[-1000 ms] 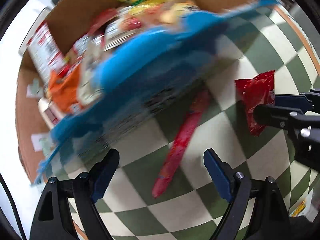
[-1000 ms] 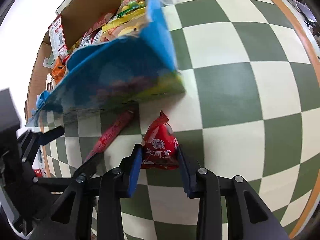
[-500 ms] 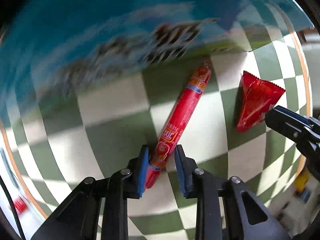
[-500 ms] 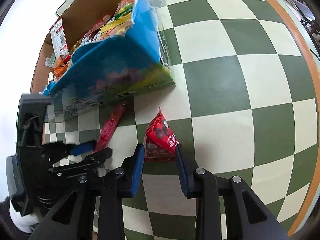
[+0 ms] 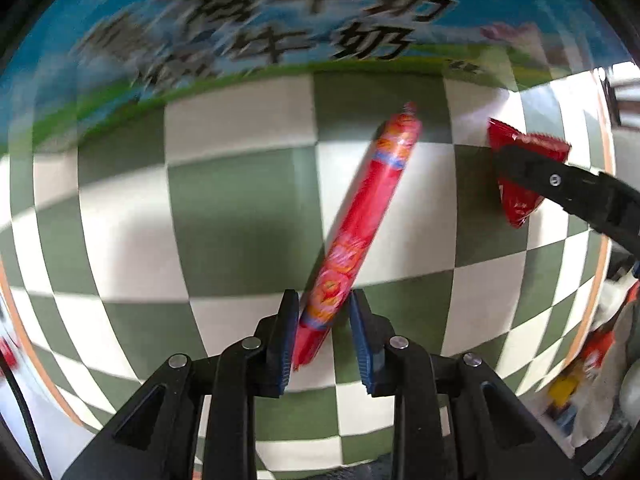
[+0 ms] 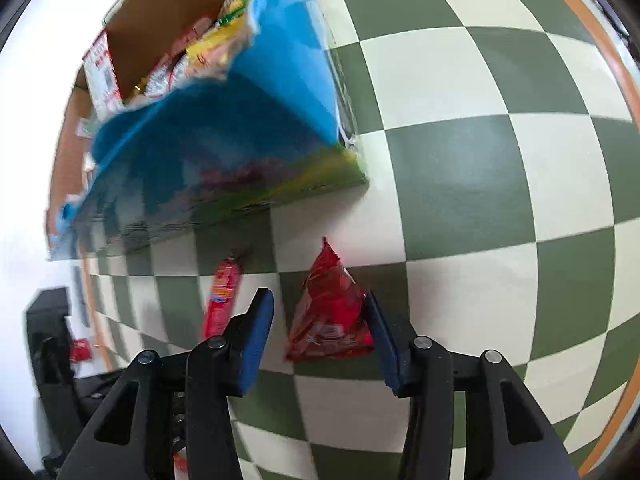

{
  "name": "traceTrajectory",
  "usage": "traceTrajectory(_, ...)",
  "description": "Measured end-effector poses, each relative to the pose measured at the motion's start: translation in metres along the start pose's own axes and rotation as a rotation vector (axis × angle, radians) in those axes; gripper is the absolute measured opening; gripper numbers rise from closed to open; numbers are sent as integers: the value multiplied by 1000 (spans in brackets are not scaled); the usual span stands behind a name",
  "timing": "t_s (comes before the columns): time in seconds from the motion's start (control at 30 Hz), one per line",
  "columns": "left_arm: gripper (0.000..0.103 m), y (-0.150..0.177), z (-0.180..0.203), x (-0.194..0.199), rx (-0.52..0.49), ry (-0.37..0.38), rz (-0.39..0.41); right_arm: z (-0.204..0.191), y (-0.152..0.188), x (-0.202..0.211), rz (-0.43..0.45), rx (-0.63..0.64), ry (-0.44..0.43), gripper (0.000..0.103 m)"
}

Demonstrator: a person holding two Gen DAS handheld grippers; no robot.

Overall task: Organize snacks
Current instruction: 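Grasp the red sausage with the left tool while the right tool grasps the red candy bag, then carry the sausage and candy bag over the box and open both tools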

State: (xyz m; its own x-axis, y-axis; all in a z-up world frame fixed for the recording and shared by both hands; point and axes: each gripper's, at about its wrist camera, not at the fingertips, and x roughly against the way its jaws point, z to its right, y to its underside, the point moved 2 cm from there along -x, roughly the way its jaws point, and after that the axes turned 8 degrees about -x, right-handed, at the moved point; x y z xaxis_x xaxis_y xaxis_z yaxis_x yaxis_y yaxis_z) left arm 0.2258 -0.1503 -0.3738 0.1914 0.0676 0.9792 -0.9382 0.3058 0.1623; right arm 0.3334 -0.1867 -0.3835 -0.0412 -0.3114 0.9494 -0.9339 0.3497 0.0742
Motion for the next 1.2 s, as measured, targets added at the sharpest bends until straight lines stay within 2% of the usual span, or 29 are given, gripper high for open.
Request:
traceTrajectory(0.07,32,-10,9,-2,-41,-34,1,-3,0,-2,12,23,23,38)
traceTrajectory(0.17,32,-17,28,-1,-99,-94,19,-5,3,-2,18,42,28,38)
traceTrajectory(0.23,30,-19,37,-1,-110,-101,35,-6,7,-4,21,56,32,37)
traceTrajectory(0.27,18,-19,42,0,-113,-94,41,-7,9,-4,19,58,30,37)
traceTrajectory(0.3,16,-17,46,0,-109,-60,51,-7,10,-4,14,58,27,37)
traceTrajectory(0.33,15,-21,49,2,-93,-26,55,-7,12,-5,10,58,23,37)
traceTrajectory(0.4,15,-16,46,3,-65,-4,58,-6,16,-3,7,60,13,36)
traceTrajectory(0.57,15,5,39,7,6,91,76,-6,30,4,4,59,-23,36)
traceTrajectory(0.8,15,19,29,26,4,121,108,-10,47,20,-4,72,-80,36)
traceTrajectory(0.93,15,15,21,52,-12,134,149,-16,56,38,-4,89,-120,36)
traceTrajectory(0.97,15,22,-1,60,-11,145,167,-18,58,44,-3,94,-131,36)
traceTrajectory(1.03,15,27,-5,71,-17,161,195,-20,61,58,4,102,-153,36)
traceTrajectory(1.2,15,20,-2,129,-26,193,315,-31,61,109,48,127,-218,36)
